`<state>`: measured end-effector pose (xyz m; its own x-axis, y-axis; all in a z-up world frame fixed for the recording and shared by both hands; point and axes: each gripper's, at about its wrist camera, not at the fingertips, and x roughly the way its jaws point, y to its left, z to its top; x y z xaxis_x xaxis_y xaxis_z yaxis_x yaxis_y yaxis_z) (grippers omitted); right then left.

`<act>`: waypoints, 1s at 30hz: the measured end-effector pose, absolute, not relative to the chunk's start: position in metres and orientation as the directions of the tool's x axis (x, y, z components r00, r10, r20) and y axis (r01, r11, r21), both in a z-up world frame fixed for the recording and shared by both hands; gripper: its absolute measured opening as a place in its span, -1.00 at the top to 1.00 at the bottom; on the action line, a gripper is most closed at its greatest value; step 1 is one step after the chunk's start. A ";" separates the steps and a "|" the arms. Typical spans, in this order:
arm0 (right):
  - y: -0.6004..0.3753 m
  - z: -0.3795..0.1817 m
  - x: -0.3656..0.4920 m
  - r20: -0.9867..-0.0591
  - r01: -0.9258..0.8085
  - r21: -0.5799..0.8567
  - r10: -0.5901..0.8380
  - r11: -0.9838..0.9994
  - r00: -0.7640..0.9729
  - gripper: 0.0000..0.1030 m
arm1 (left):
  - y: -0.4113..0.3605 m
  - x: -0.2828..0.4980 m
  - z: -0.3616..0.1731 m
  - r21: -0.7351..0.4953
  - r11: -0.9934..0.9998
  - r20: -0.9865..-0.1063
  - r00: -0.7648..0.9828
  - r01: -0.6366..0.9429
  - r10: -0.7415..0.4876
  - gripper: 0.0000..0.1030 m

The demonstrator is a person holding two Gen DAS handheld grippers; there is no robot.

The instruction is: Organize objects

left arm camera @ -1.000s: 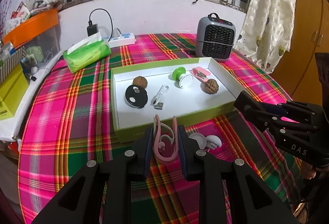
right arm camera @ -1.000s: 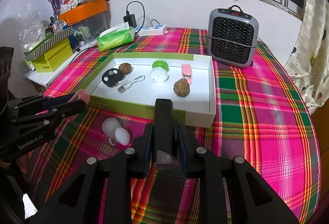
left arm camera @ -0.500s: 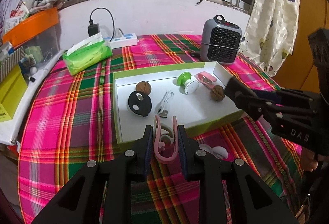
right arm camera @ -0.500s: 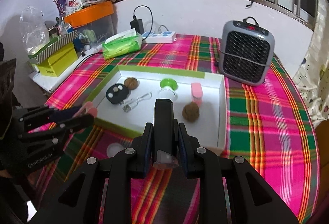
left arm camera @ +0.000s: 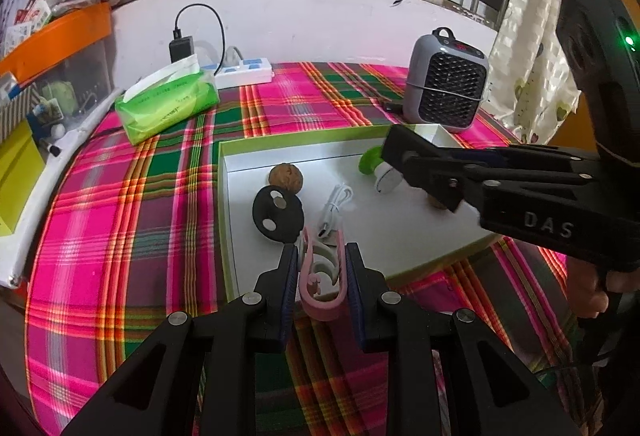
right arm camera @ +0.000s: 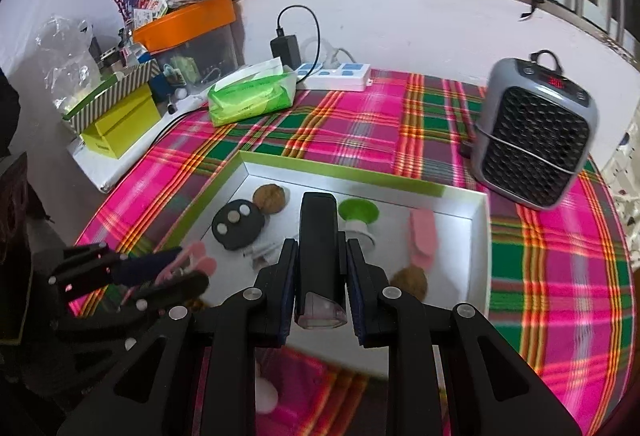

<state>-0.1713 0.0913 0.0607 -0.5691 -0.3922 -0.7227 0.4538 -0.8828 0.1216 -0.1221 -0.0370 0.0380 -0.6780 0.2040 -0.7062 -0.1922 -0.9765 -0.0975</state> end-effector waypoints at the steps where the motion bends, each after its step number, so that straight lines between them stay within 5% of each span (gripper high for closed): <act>1: 0.089 0.059 -0.175 -0.725 0.457 0.125 -0.395 -0.881 -0.563 0.53 | -0.037 -0.124 0.038 -0.099 -0.976 -0.706 -0.678 -0.193 0.205 0.59; 30: 0.053 0.030 -0.225 -0.793 0.473 0.104 -0.360 -0.875 -0.491 0.53 | -0.040 -0.152 0.017 -0.120 -0.976 -0.734 -0.646 -0.182 0.210 0.59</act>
